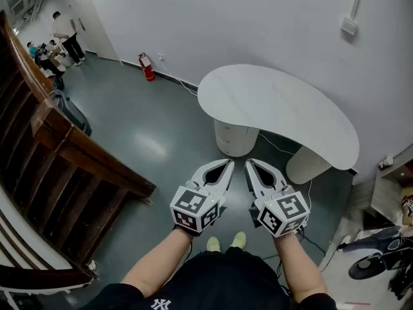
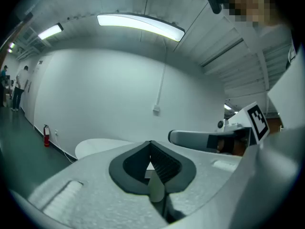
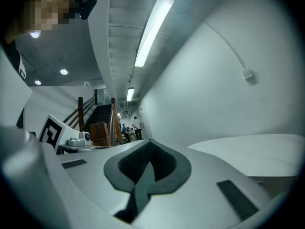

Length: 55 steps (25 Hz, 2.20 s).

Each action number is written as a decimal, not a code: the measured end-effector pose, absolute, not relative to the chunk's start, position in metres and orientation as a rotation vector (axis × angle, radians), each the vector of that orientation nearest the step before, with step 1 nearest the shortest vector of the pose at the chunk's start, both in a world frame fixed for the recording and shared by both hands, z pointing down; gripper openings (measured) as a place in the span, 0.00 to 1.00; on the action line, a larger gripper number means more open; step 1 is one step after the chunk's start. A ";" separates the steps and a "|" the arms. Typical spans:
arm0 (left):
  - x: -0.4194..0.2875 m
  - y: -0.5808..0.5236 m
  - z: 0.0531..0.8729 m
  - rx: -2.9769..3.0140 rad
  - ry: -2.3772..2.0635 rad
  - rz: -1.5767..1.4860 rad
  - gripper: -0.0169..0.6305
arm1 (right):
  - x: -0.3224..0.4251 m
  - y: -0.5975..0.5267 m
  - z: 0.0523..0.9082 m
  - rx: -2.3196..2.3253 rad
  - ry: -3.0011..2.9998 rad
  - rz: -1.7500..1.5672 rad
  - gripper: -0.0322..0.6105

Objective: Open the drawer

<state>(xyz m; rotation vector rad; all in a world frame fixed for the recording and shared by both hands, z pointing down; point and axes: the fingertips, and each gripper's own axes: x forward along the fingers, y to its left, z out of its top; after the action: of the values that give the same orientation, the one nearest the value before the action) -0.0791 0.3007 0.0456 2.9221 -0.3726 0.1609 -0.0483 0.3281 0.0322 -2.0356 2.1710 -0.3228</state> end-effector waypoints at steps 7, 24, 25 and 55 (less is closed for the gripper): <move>-0.060 0.303 0.045 2.942 -0.401 0.149 0.04 | -0.031 0.333 0.035 -2.043 2.193 -0.301 0.07; -0.035 0.300 0.085 2.905 -0.530 0.207 0.04 | 0.008 0.346 0.053 -1.882 2.180 -0.406 0.07; -0.032 0.300 0.088 2.907 -0.534 0.212 0.04 | 0.013 0.346 0.057 -1.881 2.175 -0.411 0.07; 0.050 0.060 0.251 2.867 -0.534 0.369 0.04 | 0.079 0.116 0.183 -1.995 2.157 -0.627 0.07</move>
<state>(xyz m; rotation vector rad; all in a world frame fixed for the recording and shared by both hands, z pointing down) 0.0500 0.0604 0.2507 2.8675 -0.5340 0.3687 0.0786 0.1157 0.1825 -1.9953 2.1567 -0.6271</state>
